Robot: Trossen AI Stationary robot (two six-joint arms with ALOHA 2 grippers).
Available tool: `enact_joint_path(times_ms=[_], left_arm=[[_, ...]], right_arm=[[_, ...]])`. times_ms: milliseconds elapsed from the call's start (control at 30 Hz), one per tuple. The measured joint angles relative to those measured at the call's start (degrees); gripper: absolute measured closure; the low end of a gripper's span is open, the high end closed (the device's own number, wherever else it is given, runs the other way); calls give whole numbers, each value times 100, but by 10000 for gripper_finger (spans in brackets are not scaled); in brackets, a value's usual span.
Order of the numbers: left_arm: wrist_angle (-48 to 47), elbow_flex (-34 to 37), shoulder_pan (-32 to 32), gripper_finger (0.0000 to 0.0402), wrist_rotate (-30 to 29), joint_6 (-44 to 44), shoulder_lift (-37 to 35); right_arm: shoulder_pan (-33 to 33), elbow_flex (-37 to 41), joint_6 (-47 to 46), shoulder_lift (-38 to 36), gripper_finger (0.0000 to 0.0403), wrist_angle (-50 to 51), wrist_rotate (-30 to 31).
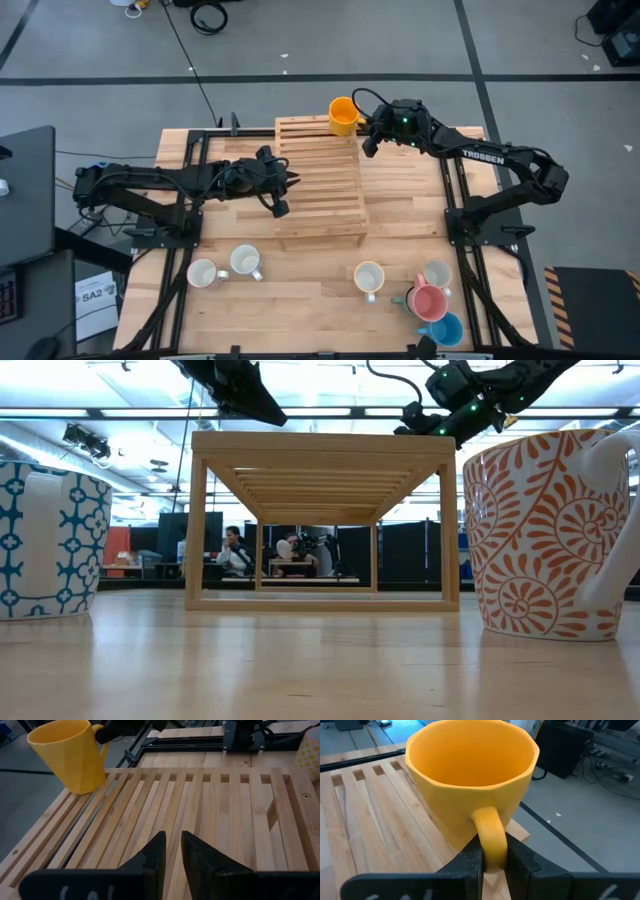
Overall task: Place coffee mugs
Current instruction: Put the top yellow cup on the shelf
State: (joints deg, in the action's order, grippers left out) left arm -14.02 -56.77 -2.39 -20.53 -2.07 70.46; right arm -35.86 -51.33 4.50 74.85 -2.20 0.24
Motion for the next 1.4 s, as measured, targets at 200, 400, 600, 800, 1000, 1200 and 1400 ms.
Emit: enact_joint_path(times_ms=[200,400,600,800,1000,1200,1400], left_arm=[[0,0,0,335,0,0,0],[-1,0,0,335,0,0,0],[0,0,0,335,1,1,0],[0,0,0,335,0,2,0],[0,0,0,335,2,4,0],[0,0,0,335,1,4,0],[-1,0,0,335,1,4,0]], right_arm=[[1,0,-1,0,334,0,-21],[8,0,-115,0,329,-47,-52],[9,0,-200,0,331,-147,-246],[9,0,-202,0,331,-245,-440],[9,0,-202,0,331,-244,-455],[9,0,-350,0,330,-245,-542],[9,2,-479,4,327,-240,-840]])
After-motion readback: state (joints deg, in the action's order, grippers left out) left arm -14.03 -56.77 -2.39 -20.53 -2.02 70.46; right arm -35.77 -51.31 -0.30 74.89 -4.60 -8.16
